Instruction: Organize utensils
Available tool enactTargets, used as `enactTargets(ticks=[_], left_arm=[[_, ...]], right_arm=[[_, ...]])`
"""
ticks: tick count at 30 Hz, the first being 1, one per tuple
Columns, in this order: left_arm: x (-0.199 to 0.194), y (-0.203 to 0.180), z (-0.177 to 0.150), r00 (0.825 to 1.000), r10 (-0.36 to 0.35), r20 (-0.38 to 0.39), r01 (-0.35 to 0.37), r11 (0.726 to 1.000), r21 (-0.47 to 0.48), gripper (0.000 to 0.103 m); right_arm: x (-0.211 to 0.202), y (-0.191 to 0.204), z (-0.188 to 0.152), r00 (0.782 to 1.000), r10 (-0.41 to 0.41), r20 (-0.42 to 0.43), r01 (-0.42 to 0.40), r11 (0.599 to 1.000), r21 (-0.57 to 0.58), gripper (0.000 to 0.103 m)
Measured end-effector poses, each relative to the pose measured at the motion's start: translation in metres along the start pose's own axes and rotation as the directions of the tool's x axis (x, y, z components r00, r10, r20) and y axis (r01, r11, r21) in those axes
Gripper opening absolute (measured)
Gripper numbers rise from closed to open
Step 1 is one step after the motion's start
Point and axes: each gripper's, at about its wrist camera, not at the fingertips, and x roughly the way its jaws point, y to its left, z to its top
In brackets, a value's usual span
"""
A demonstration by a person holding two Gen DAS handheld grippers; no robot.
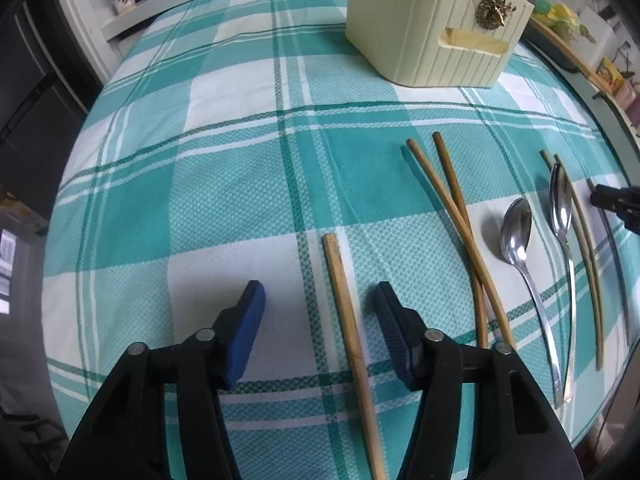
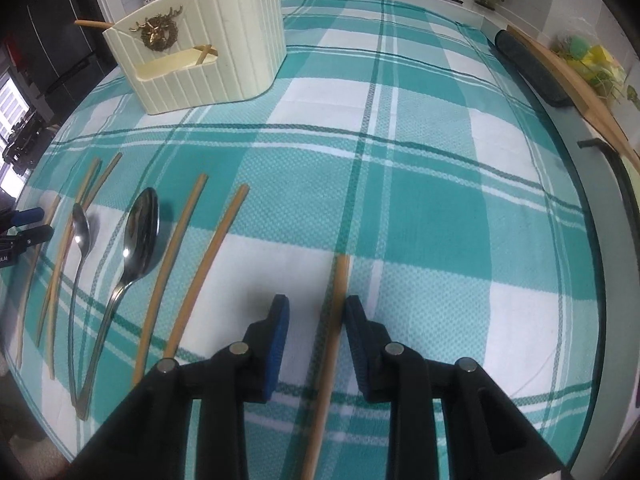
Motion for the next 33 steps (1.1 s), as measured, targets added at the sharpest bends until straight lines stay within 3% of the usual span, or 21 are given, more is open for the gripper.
enactTargets(ticks=[1, 3, 9, 12, 15, 19, 24, 29, 33], left_arm=[[-0.001, -0.002, 0.001, 1.0, -0.007, 0.001, 0.007, 1.0, 0.003, 0.027], [-0.001, -0.005, 0.003, 1.0, -0.008, 0.006, 0.008, 1.0, 0.008, 0.009], [-0.012, 0.002, 0.005, 0.998, -0.01, 0.06, 0.013, 0.999, -0.046, 0.005], [-0.046, 0.008, 0.006, 0.99, -0.025, 0.136, 0.036, 0.997, -0.075, 0.005], [-0.091, 0.013, 0.009, 0.971, -0.044, 0.234, 0.065, 0.994, -0.085, 0.005], [-0.152, 0.016, 0.009, 0.93, -0.083, 0.358, 0.12, 0.989, -0.083, 0.005], [-0.214, 0.013, 0.012, 0.867, -0.124, 0.483, 0.174, 0.983, -0.062, 0.005], [-0.265, 0.008, 0.033, 0.789, -0.153, 0.596, 0.216, 0.976, -0.036, 0.005], [-0.3, 0.003, 0.068, 0.727, -0.168, 0.666, 0.241, 0.97, -0.018, 0.005]], right_arm=[[0.001, 0.001, 0.003, 1.0, -0.009, 0.002, 0.009, 1.0, 0.0, 0.023], [0.004, 0.0, 0.007, 1.0, -0.028, 0.008, 0.028, 1.0, 0.011, 0.008], [0.002, -0.008, 0.012, 0.999, 0.003, 0.054, -0.007, 0.997, 0.077, 0.007], [-0.018, -0.012, 0.015, 0.994, 0.043, 0.103, -0.055, 0.992, 0.115, 0.007], [-0.053, -0.012, 0.019, 0.983, 0.054, 0.174, -0.073, 0.992, 0.106, 0.007], [-0.106, -0.009, 0.024, 0.958, 0.076, 0.275, -0.105, 0.99, 0.091, 0.007], [-0.172, 0.003, 0.025, 0.907, 0.097, 0.41, -0.124, 0.991, 0.041, 0.007], [-0.224, 0.018, 0.035, 0.83, 0.067, 0.553, -0.083, 0.997, 0.004, 0.007], [-0.253, 0.027, 0.06, 0.769, 0.048, 0.637, -0.058, 0.998, -0.006, 0.007]])
